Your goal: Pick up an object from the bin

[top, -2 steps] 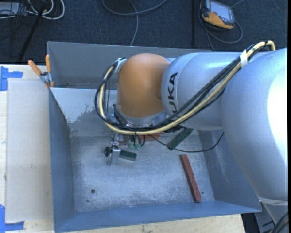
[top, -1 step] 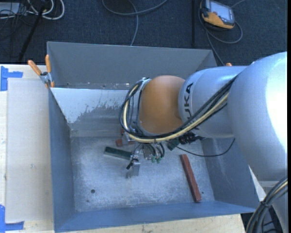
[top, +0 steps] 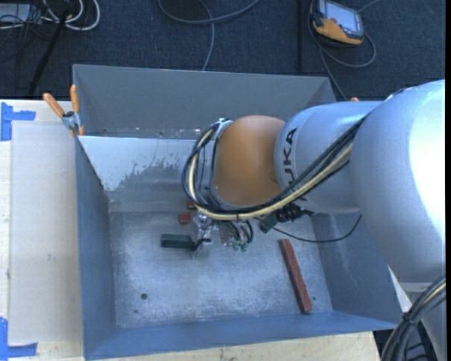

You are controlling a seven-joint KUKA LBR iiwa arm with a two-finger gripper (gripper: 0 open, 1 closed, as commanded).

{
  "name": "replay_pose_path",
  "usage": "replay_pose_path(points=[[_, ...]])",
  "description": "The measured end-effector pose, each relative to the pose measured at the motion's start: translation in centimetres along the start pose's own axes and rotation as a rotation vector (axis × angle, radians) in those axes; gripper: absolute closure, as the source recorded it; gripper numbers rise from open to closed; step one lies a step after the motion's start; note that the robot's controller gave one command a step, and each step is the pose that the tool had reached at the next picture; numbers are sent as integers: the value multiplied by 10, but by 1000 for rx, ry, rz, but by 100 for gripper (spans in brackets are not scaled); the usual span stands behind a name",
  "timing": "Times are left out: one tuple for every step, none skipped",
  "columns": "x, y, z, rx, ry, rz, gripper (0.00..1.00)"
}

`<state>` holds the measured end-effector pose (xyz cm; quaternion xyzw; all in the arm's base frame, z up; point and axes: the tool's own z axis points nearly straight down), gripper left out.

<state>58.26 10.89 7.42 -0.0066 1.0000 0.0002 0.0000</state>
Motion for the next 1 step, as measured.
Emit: replay_pose_path(points=[[27,14,-128,-1,-7,-32,100]])
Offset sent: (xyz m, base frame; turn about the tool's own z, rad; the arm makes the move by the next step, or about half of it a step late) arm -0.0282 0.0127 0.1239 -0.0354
